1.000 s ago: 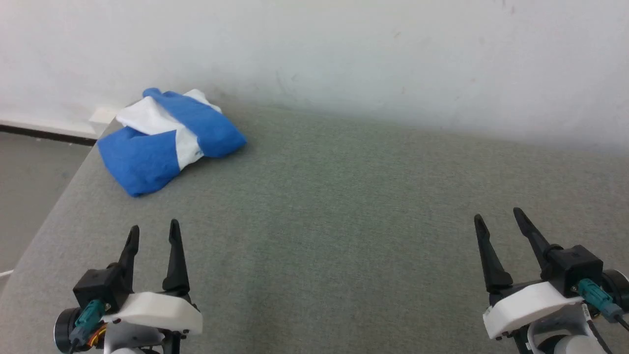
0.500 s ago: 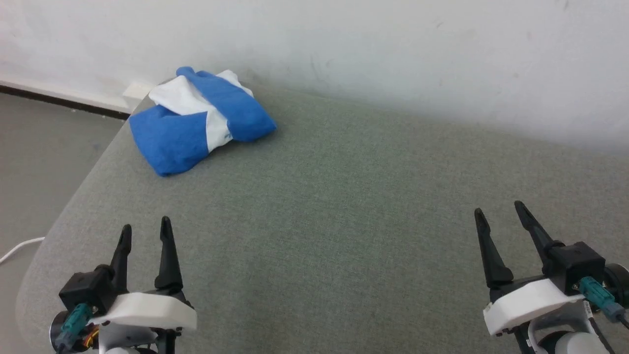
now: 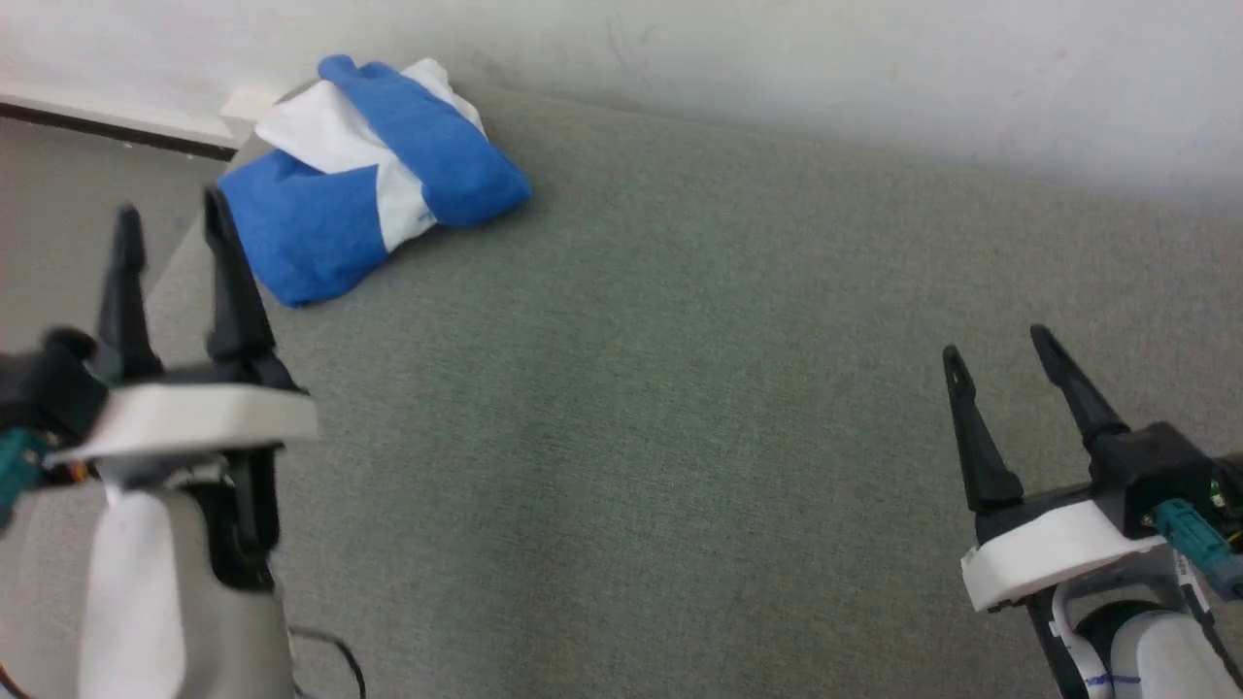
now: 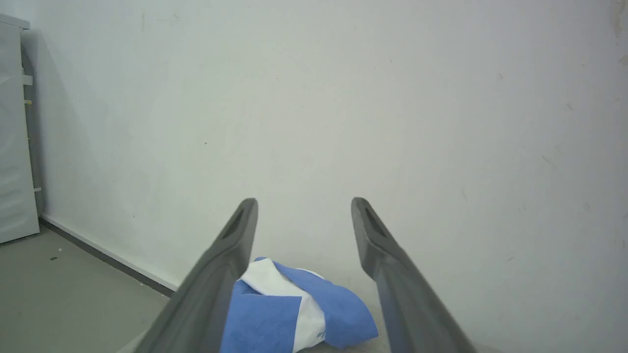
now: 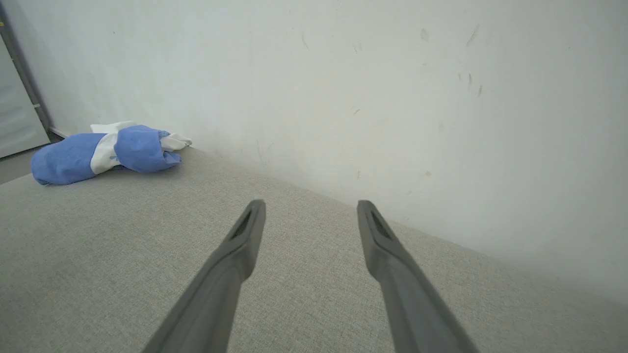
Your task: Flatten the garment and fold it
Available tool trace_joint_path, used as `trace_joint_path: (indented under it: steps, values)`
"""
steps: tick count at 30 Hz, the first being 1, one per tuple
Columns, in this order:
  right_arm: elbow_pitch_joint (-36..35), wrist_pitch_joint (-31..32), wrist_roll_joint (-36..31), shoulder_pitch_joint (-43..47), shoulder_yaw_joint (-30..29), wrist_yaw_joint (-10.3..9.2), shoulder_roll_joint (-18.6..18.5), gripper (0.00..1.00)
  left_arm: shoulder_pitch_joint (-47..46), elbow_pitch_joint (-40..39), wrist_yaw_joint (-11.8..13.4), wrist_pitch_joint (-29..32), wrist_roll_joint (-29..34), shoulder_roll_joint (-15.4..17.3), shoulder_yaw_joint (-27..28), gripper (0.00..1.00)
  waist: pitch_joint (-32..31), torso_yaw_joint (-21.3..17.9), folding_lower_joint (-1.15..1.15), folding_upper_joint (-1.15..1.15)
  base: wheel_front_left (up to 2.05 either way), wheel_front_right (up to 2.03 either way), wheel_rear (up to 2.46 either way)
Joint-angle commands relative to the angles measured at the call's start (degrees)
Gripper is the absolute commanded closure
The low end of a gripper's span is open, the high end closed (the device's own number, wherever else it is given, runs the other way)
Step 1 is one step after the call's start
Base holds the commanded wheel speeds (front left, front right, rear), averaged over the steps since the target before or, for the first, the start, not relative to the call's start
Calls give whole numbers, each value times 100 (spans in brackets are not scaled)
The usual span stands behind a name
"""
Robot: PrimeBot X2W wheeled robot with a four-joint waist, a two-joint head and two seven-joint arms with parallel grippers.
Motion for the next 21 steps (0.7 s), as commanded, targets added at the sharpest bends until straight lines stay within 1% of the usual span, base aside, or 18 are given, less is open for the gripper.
trace_joint_path:
  steps: [1, 2, 4, 5, 7, 8, 9, 13, 14, 18, 21]
  values:
    - [-145, 43, -66, -152, 4, -4, -22, 0, -486, 66, -90, -62, -2, 81, 133, 0, 438, -225, -1, 0, 0, 0, 0]
    - [-145, 43, -66, -152, 4, -4, -22, 0, -486, 66, -90, -62, -2, 81, 133, 0, 438, -225, -1, 0, 0, 0, 0]
    - [-247, 83, -91, -228, 21, -4, -37, 0, -929, 197, -153, -86, -10, 213, 215, 0, 632, -332, -1, 0, 0, 0, 0]
    - [-341, 111, -105, -316, 48, -4, -52, 0, -1384, 391, -203, -110, -18, 406, 261, 0, 848, -452, -1, 0, 0, 0, 0]
    - [-419, 124, -120, -409, 61, -4, -63, 0, -1847, 702, -244, -132, -31, 645, 253, 0, 1085, -577, -1, 0, 0, 0, 0]
    - [-419, 124, -120, -409, 61, -4, -63, 0, -1847, 702, -244, -132, -31, 645, 253, 0, 1085, -577, -1, 0, 0, 0, 0]
    - [-459, 121, -122, -491, 72, -4, -67, 0, -2323, 1155, -283, -54, -97, 882, 197, 0, 1286, -703, -1, 0, 0, 0, 0]
    - [-519, 42, -94, -666, 135, -4, -58, 0, -3111, 2105, -343, 433, -323, 1529, 167, 0, 1699, -1025, -1, 0, 0, 0, 0]
    - [-519, 42, -94, -666, 135, -4, -58, 0, -3111, 2105, -343, 433, -323, 1529, 167, 0, 1699, -1025, -1, 0, 0, 0, 0]
    - [-584, -79, -85, -797, 130, -5, -44, 0, -3726, 3056, -381, 1096, -564, 2126, 57, 0, 2100, -1263, -1, 0, 0, 0, 0]
    - [-621, -122, -116, -858, 108, -5, -36, 0, -4087, 3700, -402, 1636, -855, 2461, -10, 0, 2368, -1384, -1, 0, 0, 0, 0]
